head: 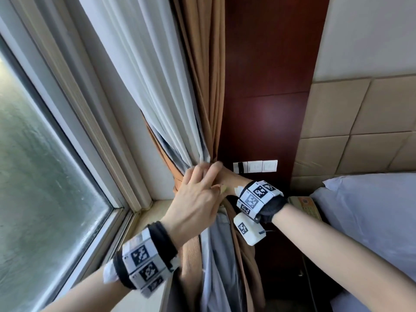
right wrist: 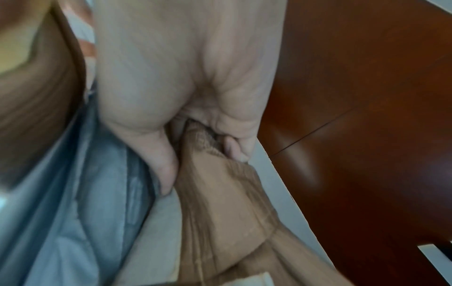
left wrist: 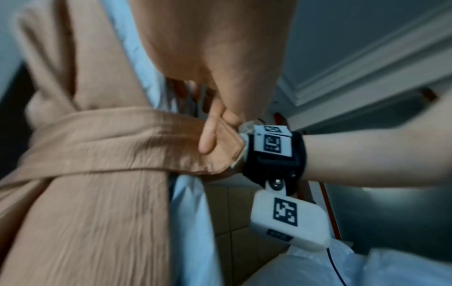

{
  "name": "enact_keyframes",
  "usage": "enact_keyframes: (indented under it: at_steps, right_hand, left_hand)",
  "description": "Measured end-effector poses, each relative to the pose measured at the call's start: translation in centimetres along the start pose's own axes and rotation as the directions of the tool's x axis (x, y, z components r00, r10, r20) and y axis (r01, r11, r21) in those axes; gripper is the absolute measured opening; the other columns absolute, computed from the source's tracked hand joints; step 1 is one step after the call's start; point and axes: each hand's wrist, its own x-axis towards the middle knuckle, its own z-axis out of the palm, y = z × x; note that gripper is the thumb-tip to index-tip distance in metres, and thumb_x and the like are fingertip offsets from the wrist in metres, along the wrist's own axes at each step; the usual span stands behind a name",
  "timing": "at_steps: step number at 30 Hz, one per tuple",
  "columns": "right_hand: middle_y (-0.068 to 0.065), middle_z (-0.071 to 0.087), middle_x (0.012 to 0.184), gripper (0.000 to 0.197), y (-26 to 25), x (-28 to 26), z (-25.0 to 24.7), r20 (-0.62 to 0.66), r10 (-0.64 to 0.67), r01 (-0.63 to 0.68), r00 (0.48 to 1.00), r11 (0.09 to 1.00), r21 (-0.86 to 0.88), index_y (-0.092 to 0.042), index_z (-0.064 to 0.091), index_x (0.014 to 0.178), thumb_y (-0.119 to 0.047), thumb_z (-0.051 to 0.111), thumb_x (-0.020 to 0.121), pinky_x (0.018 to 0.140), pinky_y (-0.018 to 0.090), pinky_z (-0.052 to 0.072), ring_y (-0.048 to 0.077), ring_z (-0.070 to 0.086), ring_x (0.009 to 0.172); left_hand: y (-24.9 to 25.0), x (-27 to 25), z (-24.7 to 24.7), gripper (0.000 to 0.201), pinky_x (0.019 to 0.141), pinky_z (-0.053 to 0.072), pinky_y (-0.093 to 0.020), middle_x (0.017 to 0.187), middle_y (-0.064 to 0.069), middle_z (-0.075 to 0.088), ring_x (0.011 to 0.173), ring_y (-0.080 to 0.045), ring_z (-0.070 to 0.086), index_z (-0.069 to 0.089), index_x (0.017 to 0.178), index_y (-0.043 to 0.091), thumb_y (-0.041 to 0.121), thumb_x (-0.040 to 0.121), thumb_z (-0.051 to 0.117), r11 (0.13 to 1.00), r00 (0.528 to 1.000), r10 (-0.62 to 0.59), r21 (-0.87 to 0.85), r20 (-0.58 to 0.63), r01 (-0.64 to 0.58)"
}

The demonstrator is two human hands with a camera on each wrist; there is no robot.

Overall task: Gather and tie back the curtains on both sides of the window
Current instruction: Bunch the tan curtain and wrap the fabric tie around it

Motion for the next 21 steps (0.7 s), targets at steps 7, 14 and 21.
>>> enact_keyframes:
  at_steps: [7,14,21]
  right_hand:
    - [-0.009,0.036,0.053,0.040,-0.3,0.1,-0.5,-0.018,-0.153,0.142,0.988,0.950,-0.277,-0.022,0.032,0.053,-0.028,0.061,0.080,0.048,0.014,0.026,-0.002,0.031,0.052]
    - [-0.010,0.040,0.045,0.045,0.3,0.1,0.1,-0.086,-0.202,0.184,0.976,0.967,-0.177,-0.025,0.041,0.048,0.003,0.055,0.080,0.047,0.009,0.032,-0.004,0.044,0.043]
    - [-0.019,0.054,0.046,0.027,0.8,-0.3,-0.1,-0.059,-0.175,0.169,0.983,0.980,-0.105,-0.024,0.061,0.060,-0.008,0.063,0.082,0.052,0.006,0.034,-0.009,0.050,0.051]
  left_hand:
    - [-3.4,0.4,0.3,0.038,0.072,0.041,-0.032,0.067,0.001,0.053,0.064,-0.023,0.053,0.050,0.063,0.016,0.029,0.098,0.046,0.987,0.998,0.035,-0.161,0.056,-0.026]
    - [-4.4,-0.3,-0.8,0.040,0.084,0.034,-0.026,0.082,0.010,0.061,0.080,-0.007,0.055,0.069,0.077,0.018,0.038,0.094,0.039,0.976,0.969,0.049,-0.216,0.241,0.004]
    - [-5.3,-1.0,-2.6,0.031,0.079,0.036,-0.016,0.081,0.008,0.066,0.077,-0.012,0.058,0.073,0.092,0.021,-0.003,0.075,0.070,0.961,0.941,0.222,-0.221,0.254,-0.167]
